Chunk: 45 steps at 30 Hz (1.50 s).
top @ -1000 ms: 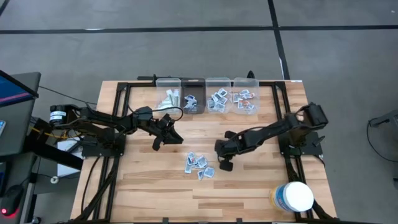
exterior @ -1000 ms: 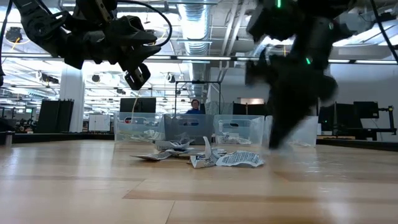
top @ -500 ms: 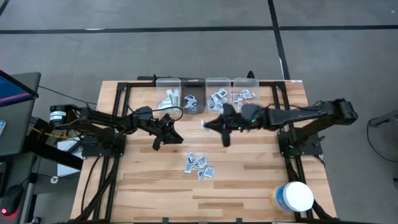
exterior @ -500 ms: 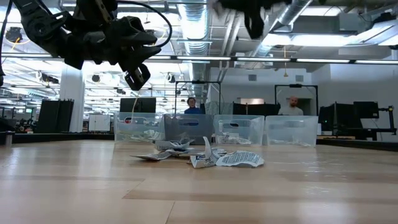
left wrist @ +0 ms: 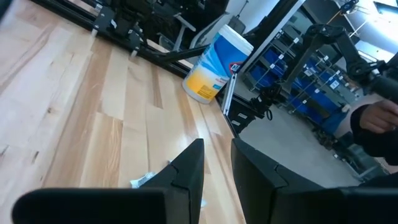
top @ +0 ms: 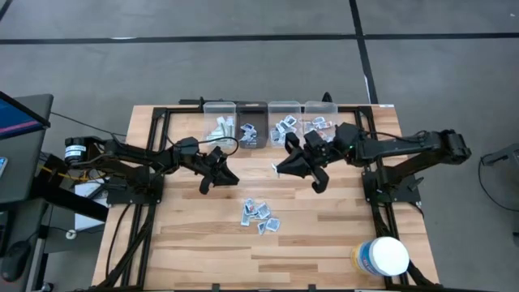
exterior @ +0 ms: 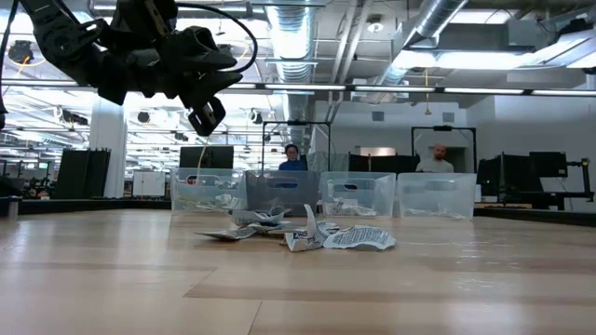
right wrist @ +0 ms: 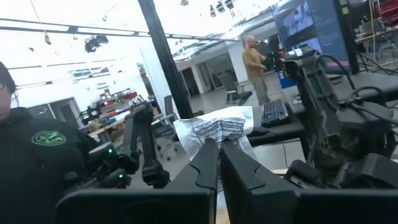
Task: Pick & Place First Aid Supplies
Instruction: Put the towelette pack into the middle transparent bin
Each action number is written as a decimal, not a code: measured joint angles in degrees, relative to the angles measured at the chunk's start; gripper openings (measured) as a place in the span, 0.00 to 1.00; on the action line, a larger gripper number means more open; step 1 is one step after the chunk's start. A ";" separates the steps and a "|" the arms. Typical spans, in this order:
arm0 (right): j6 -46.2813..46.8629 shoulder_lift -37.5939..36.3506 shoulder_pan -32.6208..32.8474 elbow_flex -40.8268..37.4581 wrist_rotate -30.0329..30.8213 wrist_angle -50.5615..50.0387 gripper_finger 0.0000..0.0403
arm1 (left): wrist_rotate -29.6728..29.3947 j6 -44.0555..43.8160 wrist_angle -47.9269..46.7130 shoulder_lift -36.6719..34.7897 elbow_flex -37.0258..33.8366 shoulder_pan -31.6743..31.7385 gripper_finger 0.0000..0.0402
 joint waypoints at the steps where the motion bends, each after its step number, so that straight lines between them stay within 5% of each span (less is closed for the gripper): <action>1: 0.00 0.02 0.00 0.00 -0.01 -0.07 0.00 | 0.00 0.42 0.00 0.00 0.00 0.00 0.20; 28: -0.02 0.00 -14.28 0.02 -0.29 -6.33 0.00 | 1.37 4.42 -0.29 0.00 0.00 10.43 0.20; 37: 0.07 0.00 -22.60 0.07 -16.82 0.69 0.00 | -1.52 9.59 -0.38 0.00 0.00 17.11 0.20; 45: 0.06 0.00 -30.61 0.07 -30.04 5.52 0.00 | -13.25 18.63 -0.39 0.00 0.00 20.41 0.20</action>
